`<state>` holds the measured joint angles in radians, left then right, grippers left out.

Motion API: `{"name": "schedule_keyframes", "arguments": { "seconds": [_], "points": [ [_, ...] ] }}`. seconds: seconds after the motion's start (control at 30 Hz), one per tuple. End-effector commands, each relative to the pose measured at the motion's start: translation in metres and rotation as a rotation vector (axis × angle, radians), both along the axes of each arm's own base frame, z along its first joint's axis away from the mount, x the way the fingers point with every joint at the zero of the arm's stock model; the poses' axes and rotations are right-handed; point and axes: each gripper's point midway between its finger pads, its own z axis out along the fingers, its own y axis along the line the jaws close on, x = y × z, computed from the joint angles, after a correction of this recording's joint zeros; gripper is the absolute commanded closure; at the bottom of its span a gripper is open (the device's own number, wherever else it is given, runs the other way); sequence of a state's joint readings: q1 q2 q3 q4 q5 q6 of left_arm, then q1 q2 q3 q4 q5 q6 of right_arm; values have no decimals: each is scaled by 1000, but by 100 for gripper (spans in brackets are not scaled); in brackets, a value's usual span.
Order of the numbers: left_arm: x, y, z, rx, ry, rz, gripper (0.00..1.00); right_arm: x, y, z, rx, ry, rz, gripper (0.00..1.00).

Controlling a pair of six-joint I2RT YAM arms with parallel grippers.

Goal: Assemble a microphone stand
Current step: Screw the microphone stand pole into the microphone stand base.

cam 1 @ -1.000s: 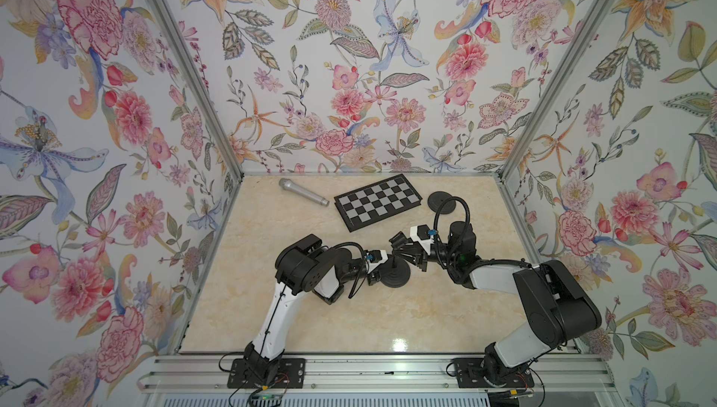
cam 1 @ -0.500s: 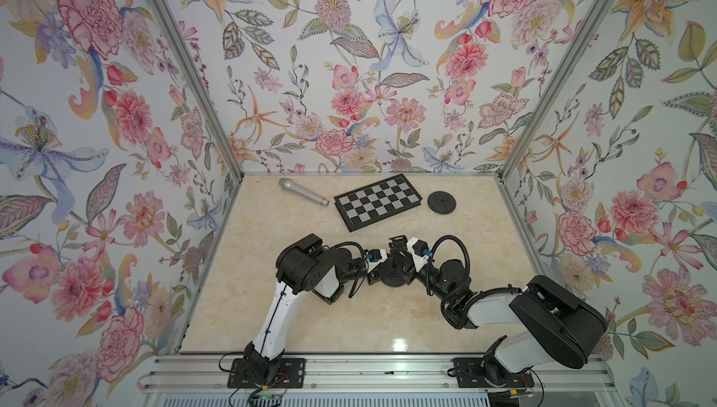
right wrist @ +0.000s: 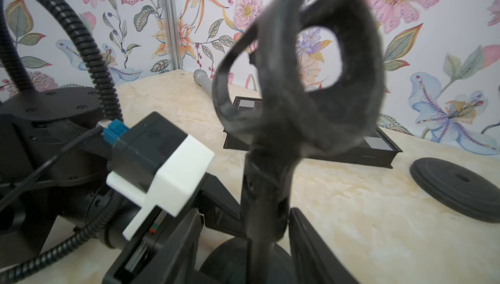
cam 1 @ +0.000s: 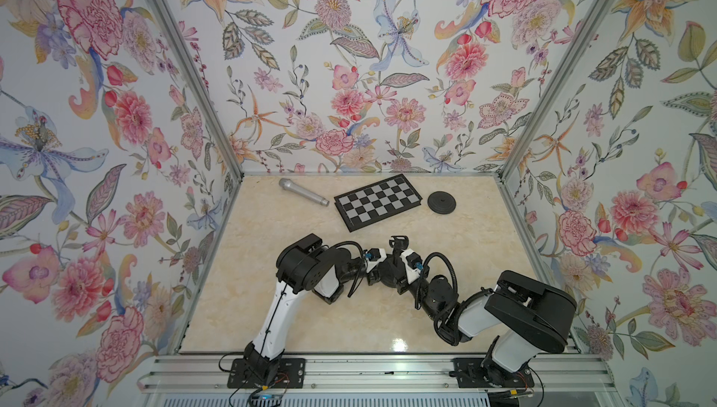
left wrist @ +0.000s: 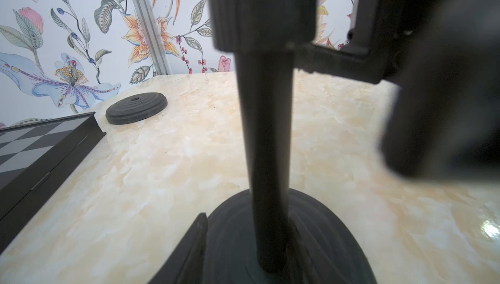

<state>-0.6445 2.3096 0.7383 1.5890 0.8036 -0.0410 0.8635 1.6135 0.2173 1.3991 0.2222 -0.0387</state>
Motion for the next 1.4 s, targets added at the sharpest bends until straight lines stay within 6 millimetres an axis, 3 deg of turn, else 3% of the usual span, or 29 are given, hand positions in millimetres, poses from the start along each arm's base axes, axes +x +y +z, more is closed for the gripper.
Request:
{"name": "schedule_keyframes", "arguments": {
  "seconds": [0.0,0.17,0.4,0.47,0.67,0.7,0.77,0.9,1.03,1.13,1.27,1.37],
  "points": [
    [-3,11,-61,137,140,41,52,-28,20,-2,-24,52,363,39],
    [-2,11,-59,135,134,41,52,-22,4,9,-59,37,530,32],
    [-3,9,-58,129,132,35,52,-2,1,34,-32,7,668,36],
    [-3,9,-57,126,130,34,52,5,3,33,-46,7,674,43],
    [-3,9,-56,129,124,37,52,21,8,28,-28,64,695,82],
    [-3,9,-57,129,127,36,52,22,7,26,-31,68,683,85],
    [-4,10,-58,130,130,37,52,26,3,23,-39,65,622,100],
    [-1,11,-56,135,124,48,52,37,-16,15,-31,59,365,100],
    [0,12,-57,137,121,56,52,47,-44,-5,-4,105,-74,100],
    [2,12,-56,138,119,63,51,28,-34,-19,36,136,-195,100],
    [1,14,-58,147,121,66,51,1,13,-26,104,160,0,100],
    [2,14,-58,156,114,71,51,-6,30,-33,83,171,53,100]
  ]
}}
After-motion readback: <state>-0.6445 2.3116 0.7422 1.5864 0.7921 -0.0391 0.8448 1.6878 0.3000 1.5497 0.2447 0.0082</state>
